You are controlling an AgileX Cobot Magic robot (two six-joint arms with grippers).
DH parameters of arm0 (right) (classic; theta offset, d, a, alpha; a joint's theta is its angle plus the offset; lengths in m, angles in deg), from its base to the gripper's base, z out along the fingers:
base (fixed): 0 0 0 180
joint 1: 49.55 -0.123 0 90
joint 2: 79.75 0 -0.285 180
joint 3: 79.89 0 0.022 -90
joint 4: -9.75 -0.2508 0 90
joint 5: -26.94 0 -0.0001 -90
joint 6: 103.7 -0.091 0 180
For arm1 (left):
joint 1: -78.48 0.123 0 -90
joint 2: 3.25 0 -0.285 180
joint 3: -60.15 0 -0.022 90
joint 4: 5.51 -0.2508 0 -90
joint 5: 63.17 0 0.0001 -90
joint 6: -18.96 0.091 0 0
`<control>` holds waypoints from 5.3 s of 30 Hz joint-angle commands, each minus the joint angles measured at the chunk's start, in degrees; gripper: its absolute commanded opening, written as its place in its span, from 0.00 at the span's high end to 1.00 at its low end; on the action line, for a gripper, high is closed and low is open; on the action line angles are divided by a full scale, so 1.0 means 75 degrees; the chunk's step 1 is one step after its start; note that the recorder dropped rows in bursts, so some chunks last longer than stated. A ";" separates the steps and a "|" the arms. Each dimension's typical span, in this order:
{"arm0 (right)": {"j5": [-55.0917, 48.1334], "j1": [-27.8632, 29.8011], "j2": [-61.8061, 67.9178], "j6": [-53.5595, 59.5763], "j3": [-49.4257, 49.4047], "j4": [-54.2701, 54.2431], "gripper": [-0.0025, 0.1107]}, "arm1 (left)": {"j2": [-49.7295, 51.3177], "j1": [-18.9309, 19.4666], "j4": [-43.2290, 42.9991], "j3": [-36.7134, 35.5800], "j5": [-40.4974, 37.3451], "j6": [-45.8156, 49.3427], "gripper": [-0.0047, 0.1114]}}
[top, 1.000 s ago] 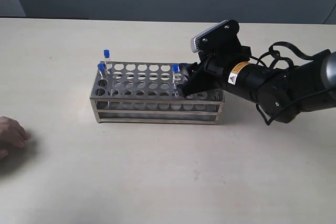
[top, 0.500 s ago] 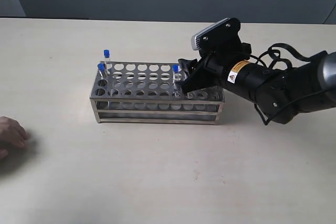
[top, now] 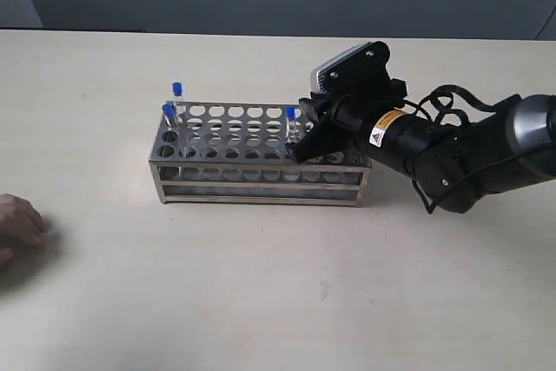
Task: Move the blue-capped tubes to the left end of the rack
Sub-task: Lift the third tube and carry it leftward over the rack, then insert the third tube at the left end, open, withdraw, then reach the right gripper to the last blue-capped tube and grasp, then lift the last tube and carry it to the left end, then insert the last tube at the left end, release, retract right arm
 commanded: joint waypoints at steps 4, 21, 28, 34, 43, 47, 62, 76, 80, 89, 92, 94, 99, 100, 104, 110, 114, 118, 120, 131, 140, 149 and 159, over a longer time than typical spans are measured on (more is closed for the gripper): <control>-0.0105 0.0072 -0.1218 0.0277 0.0010 -0.0174 0.98 | 0.0026 -0.0033 0.0040 0.0041 0.0049 -0.0005 0.95; -0.1386 -0.2176 -0.0486 0.0060 0.2774 0.0450 0.98 | 0.0026 -0.0033 0.0040 0.0041 0.0049 -0.0005 0.95; -0.1497 -0.2450 0.0448 -0.0129 0.3389 0.0436 0.98 | 0.0026 -0.0033 0.0040 0.0041 0.0049 -0.0005 0.95; -0.1991 -0.2468 0.0781 -0.0272 0.3579 0.0436 0.98 | 0.0026 -0.0033 0.0040 0.0041 0.0049 -0.0005 0.95; -0.2189 -0.2514 0.0781 -0.0483 0.3579 0.0417 0.98 | 0.0026 -0.0033 0.0040 0.0041 0.0049 -0.0005 0.95; -0.2191 -0.2530 0.0924 -0.0738 0.3579 0.0417 0.97 | 0.0026 -0.0033 0.0040 0.0041 0.0049 -0.0005 0.95; -0.3681 -0.2412 -0.0659 0.0185 0.3579 0.0363 0.54 | 0.0026 -0.0033 0.0040 0.0041 0.0049 -0.0005 0.95; -0.2678 -0.0467 -0.1893 -0.0281 0.1283 -0.0187 0.54 | 0.0026 -0.0033 0.0040 0.0041 0.0049 -0.0005 0.95; -0.2213 -0.0467 -0.1704 -0.0652 0.0786 -0.0202 0.54 | 0.0026 -0.0033 0.0040 0.0041 0.0049 -0.0005 0.95; -0.1348 -0.0467 -0.0570 -0.0828 0.0630 -0.0202 0.54 | 0.0026 -0.0033 0.0040 0.0041 0.0049 -0.0005 0.95; -0.1192 -0.0467 -0.0310 -0.0856 0.0630 -0.0202 0.54 | 0.0026 -0.0033 0.0040 0.0041 0.0049 -0.0005 0.95; -0.1082 -0.0467 -0.0156 -0.0856 0.0630 -0.0202 0.54 | 0.0026 -0.0033 0.0040 0.0041 0.0049 -0.0005 0.95; -0.1041 -0.0467 0.0213 -0.0856 0.0630 -0.0202 0.54 | 0.0026 -0.0033 0.0040 0.0041 0.0049 -0.0005 0.95; -0.1041 -0.0467 0.0273 -0.0856 0.0630 -0.0202 0.54 | 0.0026 -0.0033 0.0040 0.0041 0.0049 -0.0005 0.95; -0.1041 -0.0467 0.0331 -0.0856 0.0630 -0.0202 0.62 | 0.0026 -0.0033 0.0040 0.0041 0.0049 -0.0005 0.95; -0.0965 -0.0467 0.0289 -0.0856 0.0630 -0.0202 0.97 | 0.0026 -0.0033 0.0040 0.0041 0.0049 -0.0005 0.95; -0.1049 -0.0467 -0.0037 -0.0856 0.0630 -0.0110 0.97 | 0.0026 -0.0033 0.0040 0.0041 0.0049 -0.0005 0.95; -0.1152 -0.0480 -0.0743 -0.0856 0.0695 0.0288 0.97 | 0.0026 -0.0033 0.0040 0.0041 0.0049 -0.0005 0.95; -0.1303 -0.0502 -0.1046 -0.0856 0.0850 0.0436 0.97 | 0.0026 -0.0033 0.0040 0.0041 0.0049 -0.0005 0.95; -0.1899 -0.1706 -0.1134 -0.0936 0.2241 0.0820 0.97 | 0.0026 -0.0033 0.0040 0.0041 0.0049 -0.0005 0.95; -0.1969 -0.2696 -0.0473 -0.1090 0.2433 0.0820 0.97 | 0.0026 -0.0033 0.0040 0.0041 0.0049 -0.0005 0.95; -0.1693 -0.2881 0.0093 -0.1090 0.2437 0.0820 0.97 | 0.0026 -0.0033 0.0040 0.0041 0.0049 -0.0005 0.95; -0.1640 -0.2866 0.0109 -0.0732 0.2508 0.0820 0.97 | 0.0026 -0.0033 0.0040 0.0041 0.0049 -0.0005 0.95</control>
